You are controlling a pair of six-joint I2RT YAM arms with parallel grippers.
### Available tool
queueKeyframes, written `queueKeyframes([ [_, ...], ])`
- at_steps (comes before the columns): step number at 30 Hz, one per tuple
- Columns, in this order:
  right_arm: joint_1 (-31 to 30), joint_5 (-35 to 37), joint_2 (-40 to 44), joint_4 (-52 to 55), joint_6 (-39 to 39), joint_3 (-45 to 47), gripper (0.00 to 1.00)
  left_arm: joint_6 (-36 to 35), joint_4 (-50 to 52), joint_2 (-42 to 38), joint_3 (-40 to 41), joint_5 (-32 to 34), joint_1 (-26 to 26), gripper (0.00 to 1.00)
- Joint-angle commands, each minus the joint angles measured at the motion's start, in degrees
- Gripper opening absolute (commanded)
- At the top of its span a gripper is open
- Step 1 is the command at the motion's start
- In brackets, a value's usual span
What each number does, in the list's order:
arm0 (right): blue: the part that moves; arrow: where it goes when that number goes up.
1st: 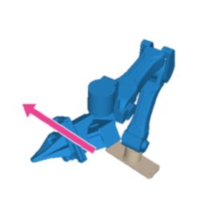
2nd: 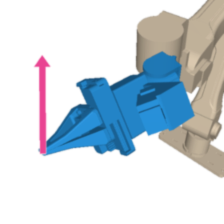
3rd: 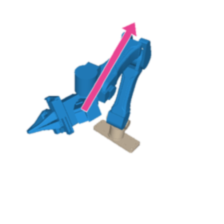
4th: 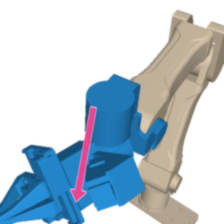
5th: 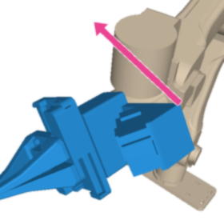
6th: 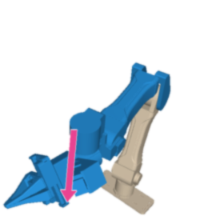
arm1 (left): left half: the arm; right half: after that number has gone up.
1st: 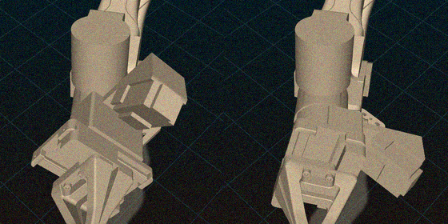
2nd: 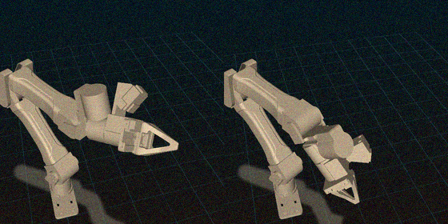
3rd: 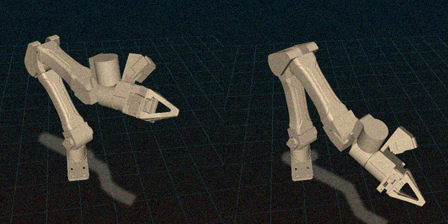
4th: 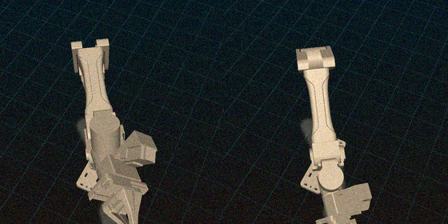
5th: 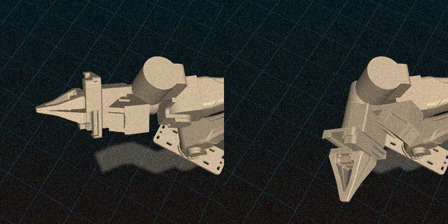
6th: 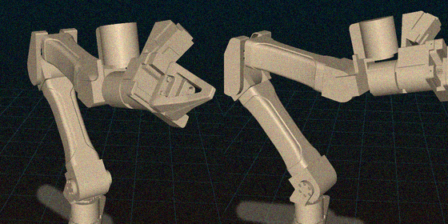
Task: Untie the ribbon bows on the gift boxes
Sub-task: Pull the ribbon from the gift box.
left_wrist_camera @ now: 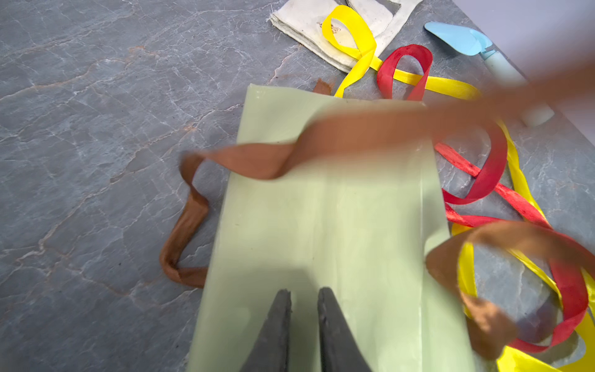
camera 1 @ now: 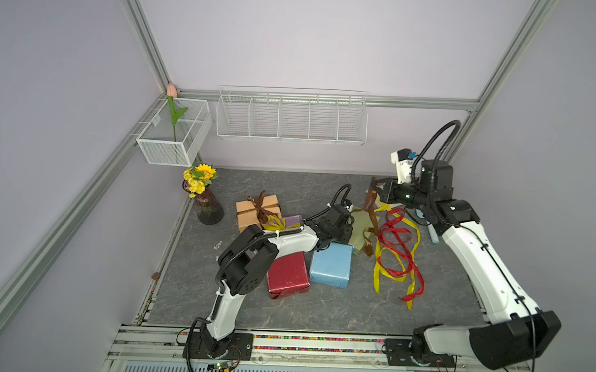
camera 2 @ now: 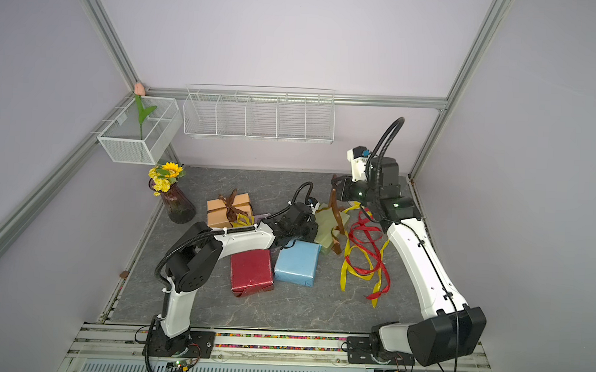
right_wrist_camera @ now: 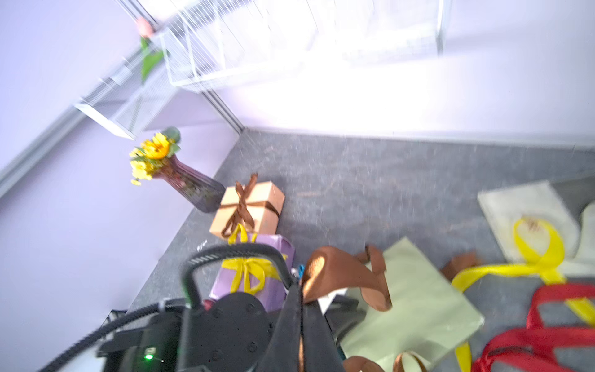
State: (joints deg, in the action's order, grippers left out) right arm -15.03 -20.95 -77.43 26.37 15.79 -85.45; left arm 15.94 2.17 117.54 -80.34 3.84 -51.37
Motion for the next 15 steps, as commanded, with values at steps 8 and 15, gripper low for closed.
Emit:
queueKeyframes([
  [8, 0.7, -1.1, -0.7, 4.9, -2.5, -15.1, 0.07, 1.0, 3.0, 0.6, 2.3, -1.0, 0.5, 0.2],
  [15, 1.1, -3.2, -2.5, 5.2, -3.6, -25.1, 0.07, 1.2, 2.7, 1.0, 2.5, -1.2, 0.5, 0.2],
])
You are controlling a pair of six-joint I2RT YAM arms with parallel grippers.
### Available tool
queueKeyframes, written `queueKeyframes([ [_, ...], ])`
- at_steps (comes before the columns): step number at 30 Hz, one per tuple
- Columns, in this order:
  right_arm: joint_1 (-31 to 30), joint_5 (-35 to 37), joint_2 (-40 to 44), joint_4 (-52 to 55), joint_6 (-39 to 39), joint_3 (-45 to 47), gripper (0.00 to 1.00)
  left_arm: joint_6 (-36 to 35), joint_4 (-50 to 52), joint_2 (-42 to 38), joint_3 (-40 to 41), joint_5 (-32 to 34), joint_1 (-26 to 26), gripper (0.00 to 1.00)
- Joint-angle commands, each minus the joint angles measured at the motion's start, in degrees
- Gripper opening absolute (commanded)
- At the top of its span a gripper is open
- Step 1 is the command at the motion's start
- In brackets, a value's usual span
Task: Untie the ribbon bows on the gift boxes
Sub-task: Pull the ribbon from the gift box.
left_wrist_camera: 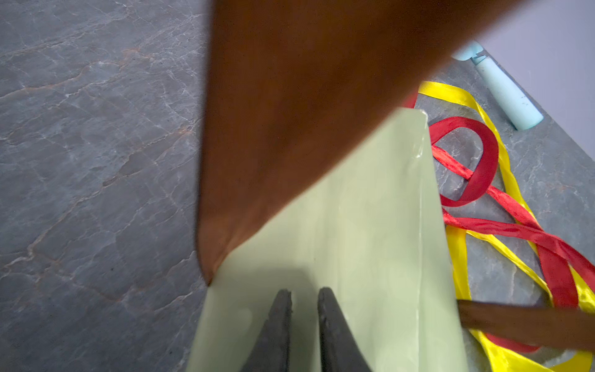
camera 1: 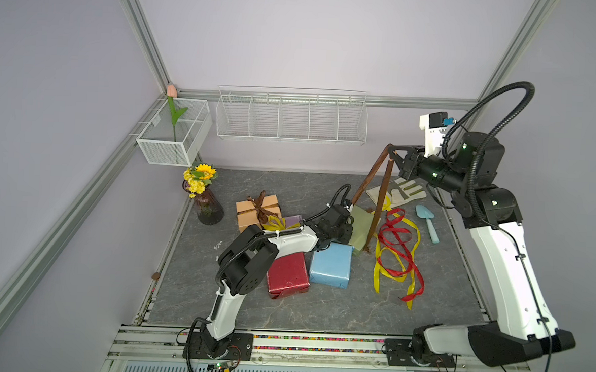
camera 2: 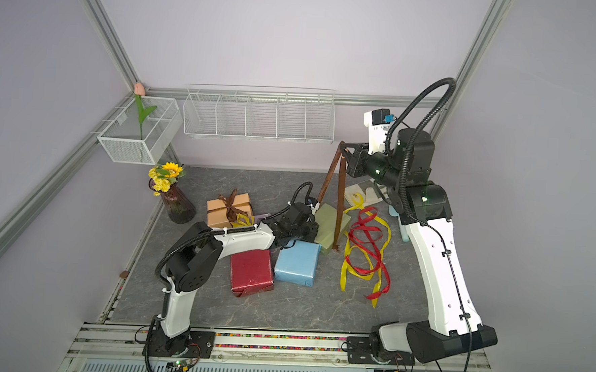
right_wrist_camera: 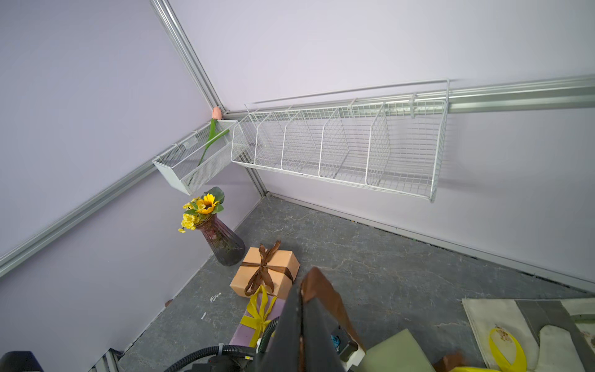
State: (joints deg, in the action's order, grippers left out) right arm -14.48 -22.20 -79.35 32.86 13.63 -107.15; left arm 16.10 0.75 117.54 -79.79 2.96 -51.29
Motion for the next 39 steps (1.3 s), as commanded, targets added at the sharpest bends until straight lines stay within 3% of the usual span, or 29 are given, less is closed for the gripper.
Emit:
queueKeyframes([
  [1, 0.6, -2.2, -0.7, -1.8, -1.6, -4.5, 0.07, 1.1, 4.1, 1.0, 2.0, -0.3, 0.4, 0.2],
  [24, 2.4, -4.1, -5.3, -3.3, -3.6, -26.5, 0.07, 0.6, 5.0, 0.7, 1.7, -0.1, 0.4, 0.2],
  [39, 4.6, 8.8, 1.4, -6.8, -12.0, -29.0, 0.06, 0.8, 5.3, 2.1, 0.8, 0.3, 0.4, 0.2],
])
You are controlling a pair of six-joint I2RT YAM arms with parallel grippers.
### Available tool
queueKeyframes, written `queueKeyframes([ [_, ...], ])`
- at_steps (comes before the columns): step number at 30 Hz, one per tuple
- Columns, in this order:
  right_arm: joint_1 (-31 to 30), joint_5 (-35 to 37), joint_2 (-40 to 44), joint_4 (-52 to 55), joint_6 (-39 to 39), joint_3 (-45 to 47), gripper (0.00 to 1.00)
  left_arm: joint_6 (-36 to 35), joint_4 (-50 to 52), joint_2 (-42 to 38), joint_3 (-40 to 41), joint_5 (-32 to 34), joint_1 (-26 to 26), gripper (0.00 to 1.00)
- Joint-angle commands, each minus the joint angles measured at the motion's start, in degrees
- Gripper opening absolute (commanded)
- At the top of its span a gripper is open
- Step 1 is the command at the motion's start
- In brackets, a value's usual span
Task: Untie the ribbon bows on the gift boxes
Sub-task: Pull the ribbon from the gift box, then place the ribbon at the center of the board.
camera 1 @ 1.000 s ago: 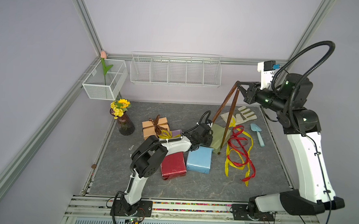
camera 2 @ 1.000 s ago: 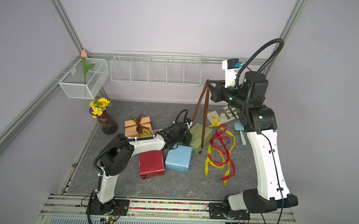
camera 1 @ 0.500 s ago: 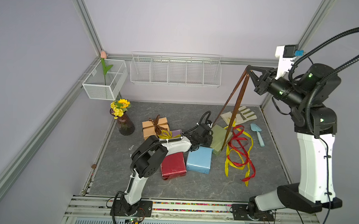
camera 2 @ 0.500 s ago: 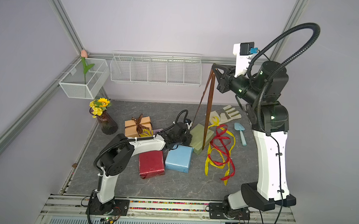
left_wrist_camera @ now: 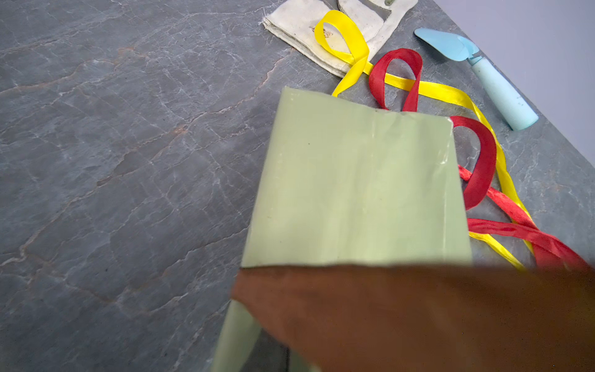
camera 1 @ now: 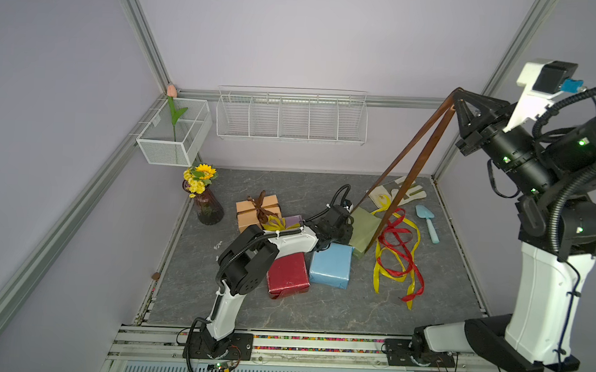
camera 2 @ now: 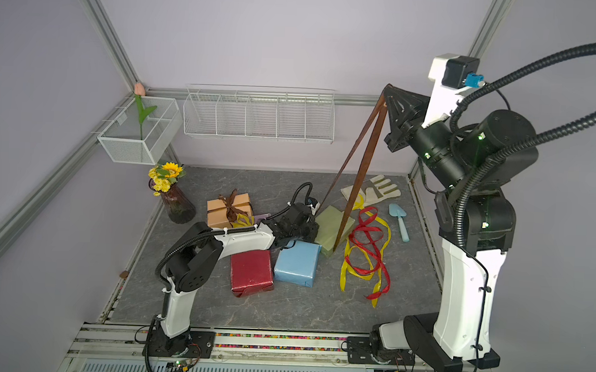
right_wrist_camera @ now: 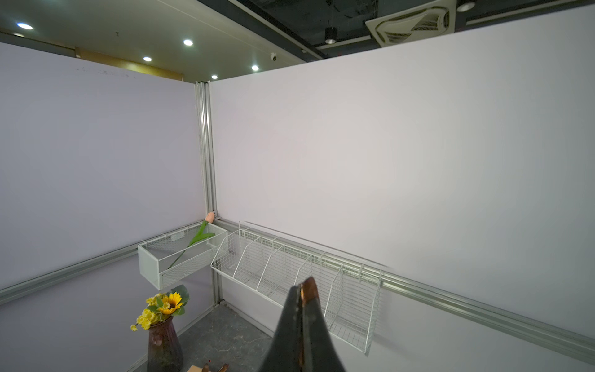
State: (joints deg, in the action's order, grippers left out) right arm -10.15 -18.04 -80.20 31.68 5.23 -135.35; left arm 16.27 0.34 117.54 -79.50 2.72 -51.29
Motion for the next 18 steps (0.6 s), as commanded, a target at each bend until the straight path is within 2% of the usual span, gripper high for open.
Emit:
queueKeyframes([
  [1, 0.4, 5.9, 2.9, -5.9, -4.6, -0.3, 0.07, 0.7, 5.6, 2.3, 0.6, 0.7, 0.4, 0.2],
  [18, 0.3, 19.8, 11.1, -6.3, -16.2, 4.7, 0.07, 1.1, 6.3, 3.9, -1.6, 1.8, 0.5, 0.2],
])
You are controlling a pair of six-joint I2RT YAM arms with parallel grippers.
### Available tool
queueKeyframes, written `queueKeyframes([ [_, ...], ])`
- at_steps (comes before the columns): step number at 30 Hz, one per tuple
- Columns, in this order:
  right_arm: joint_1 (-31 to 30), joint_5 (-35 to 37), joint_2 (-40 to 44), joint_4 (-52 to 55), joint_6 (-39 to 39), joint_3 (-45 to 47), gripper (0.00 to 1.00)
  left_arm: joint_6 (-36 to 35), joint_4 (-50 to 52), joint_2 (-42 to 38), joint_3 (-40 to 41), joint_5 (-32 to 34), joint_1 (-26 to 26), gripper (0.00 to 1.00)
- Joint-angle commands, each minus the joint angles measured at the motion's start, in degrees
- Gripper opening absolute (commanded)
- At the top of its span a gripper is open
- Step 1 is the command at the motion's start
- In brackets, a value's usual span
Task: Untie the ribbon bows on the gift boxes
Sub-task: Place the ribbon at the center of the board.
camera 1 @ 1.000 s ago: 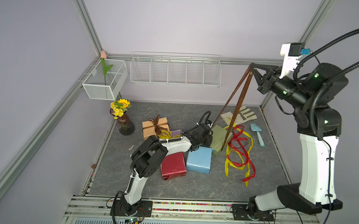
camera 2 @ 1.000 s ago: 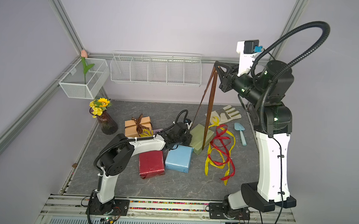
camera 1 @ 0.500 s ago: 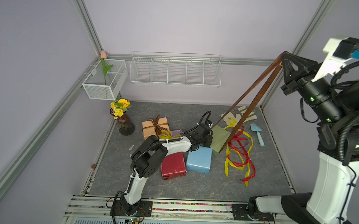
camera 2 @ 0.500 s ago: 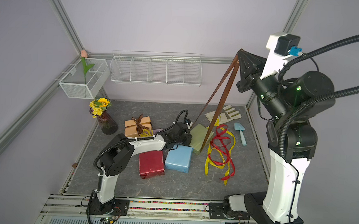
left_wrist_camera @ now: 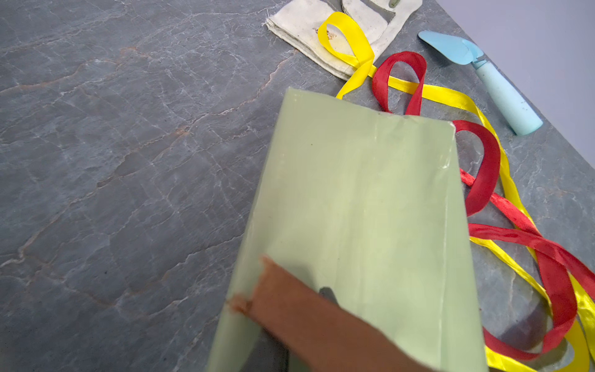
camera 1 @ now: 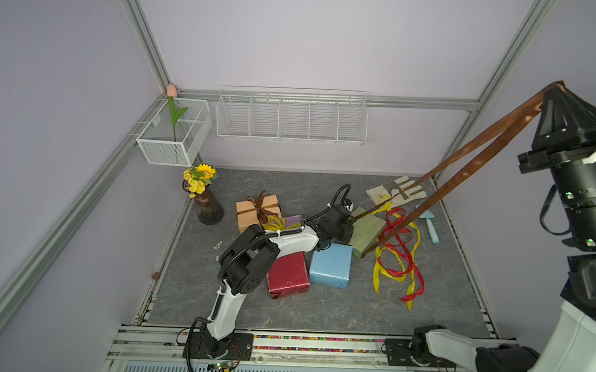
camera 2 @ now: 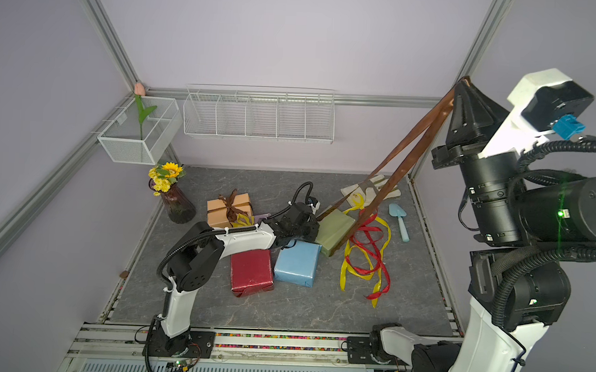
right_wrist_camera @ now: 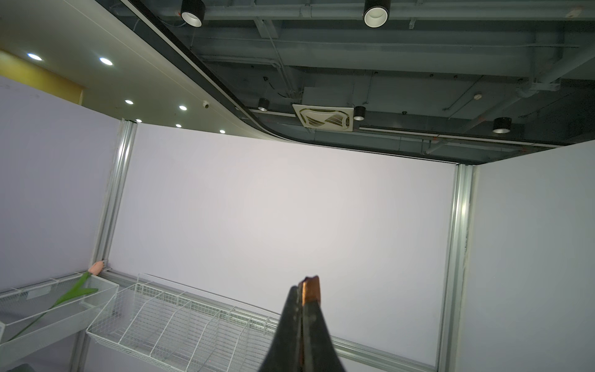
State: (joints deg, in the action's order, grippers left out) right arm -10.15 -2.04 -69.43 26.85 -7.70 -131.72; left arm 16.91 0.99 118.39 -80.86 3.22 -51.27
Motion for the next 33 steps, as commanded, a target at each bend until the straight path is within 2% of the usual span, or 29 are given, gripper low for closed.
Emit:
queueKeyframes([
  [1, 0.3, 4.2, 0.4, -1.7, -3.6, 0.9, 0.07, 0.3, 5.8, 3.2, -0.4, 1.5, 0.5, 0.2],
  [12, 0.3, 9.0, 3.4, -1.9, -8.5, 1.1, 0.07, 2.7, 5.5, 5.8, -1.2, 4.0, 3.0, 0.2],
  [16, 0.3, 11.4, 5.1, -2.7, -10.8, 2.8, 0.07, 2.6, 5.9, 4.9, -1.1, 4.5, 4.7, 0.2],
  [24, 0.3, 11.3, 6.5, -2.3, -11.2, 5.2, 0.07, 1.6, 7.8, 2.6, -0.4, 7.9, 6.2, 0.2],
  [29, 0.3, 12.8, 7.1, -1.7, -9.7, 11.0, 0.07, 2.2, 9.0, 1.1, -0.1, 10.8, 6.2, 0.2],
  [33, 0.3, 16.1, 9.1, -4.3, -7.0, 22.3, 0.07, 1.9, 9.6, -1.5, 0.1, 10.2, 6.2, 0.2],
])
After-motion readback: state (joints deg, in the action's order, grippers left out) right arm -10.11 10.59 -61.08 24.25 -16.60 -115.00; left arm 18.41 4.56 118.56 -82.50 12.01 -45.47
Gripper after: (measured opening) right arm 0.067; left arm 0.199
